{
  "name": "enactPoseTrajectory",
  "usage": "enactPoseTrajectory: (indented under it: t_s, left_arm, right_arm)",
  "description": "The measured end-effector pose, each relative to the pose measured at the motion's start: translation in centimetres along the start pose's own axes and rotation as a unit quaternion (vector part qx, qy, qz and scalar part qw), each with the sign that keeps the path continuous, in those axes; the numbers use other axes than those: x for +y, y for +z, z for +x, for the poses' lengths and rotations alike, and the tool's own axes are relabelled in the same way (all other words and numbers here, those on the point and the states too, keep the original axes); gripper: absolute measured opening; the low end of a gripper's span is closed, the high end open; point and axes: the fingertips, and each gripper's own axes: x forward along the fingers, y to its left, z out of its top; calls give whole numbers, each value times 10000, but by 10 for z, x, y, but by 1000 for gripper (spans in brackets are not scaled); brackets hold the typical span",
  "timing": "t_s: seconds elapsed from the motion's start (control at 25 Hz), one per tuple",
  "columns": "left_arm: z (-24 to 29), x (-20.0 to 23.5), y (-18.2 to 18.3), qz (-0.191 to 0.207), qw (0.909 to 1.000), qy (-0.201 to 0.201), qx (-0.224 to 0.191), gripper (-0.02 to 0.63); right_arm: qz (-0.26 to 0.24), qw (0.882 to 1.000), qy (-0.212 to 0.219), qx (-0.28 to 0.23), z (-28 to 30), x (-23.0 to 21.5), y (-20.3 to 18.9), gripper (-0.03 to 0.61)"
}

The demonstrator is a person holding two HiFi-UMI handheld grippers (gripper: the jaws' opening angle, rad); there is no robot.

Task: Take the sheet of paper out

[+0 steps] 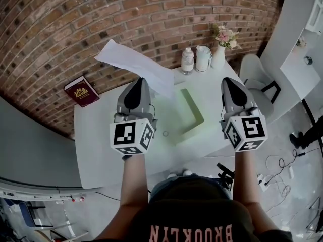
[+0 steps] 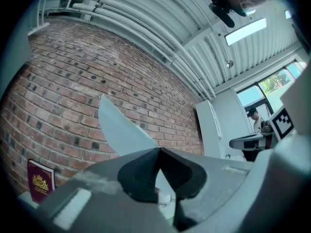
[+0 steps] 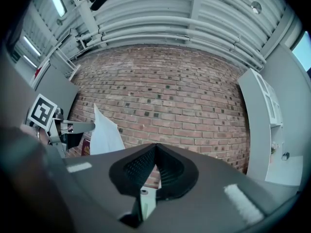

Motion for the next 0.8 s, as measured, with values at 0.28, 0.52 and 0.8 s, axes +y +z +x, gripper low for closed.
enactPoseTrajectory:
  t_s: [0.28,0.52,0.8]
  left_arm:
    - [2,-7,15,142,9998,-84,-133,2]
    - [2,-10,19,189,9996,-105,-192,2]
    - [4,-16,21,246,9993,-189,-204,2]
  right_arm:
    - [70,9997,-46,-216,-4,-2,15,2]
    - [3,9996,-113,-244,-9,-5,19,0]
    - [-2,9996,-126,-272,-13,-7,22,0]
